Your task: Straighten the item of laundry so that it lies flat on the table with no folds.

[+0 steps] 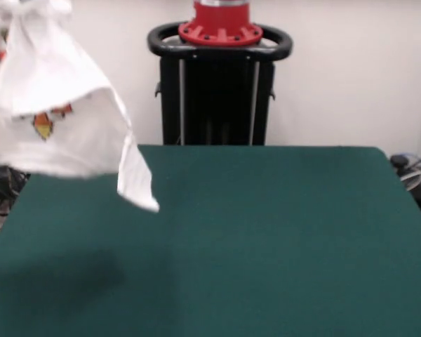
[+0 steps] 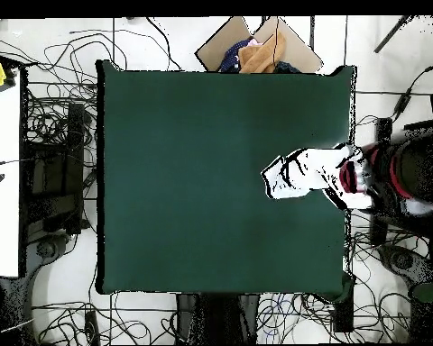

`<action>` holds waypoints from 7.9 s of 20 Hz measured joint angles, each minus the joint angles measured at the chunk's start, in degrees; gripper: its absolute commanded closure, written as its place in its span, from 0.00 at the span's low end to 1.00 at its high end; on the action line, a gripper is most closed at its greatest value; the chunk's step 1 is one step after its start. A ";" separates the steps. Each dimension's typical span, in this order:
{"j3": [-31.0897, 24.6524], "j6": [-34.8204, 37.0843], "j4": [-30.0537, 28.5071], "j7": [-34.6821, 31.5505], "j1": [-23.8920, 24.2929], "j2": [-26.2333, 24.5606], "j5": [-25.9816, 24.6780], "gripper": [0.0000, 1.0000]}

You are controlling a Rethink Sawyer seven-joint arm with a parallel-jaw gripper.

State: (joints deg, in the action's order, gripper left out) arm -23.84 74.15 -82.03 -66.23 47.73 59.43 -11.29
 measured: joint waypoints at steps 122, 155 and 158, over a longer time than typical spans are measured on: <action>35.98 -90.94 -43.42 -45.00 -36.50 -19.05 10.07 0.00; 33.90 -96.14 -27.89 -45.00 -40.56 -39.72 8.82 0.00; 35.62 -97.11 -27.70 -45.00 -42.91 -40.50 10.51 0.00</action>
State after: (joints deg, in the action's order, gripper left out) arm 11.79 -22.96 -109.73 -111.23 4.82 18.93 -0.79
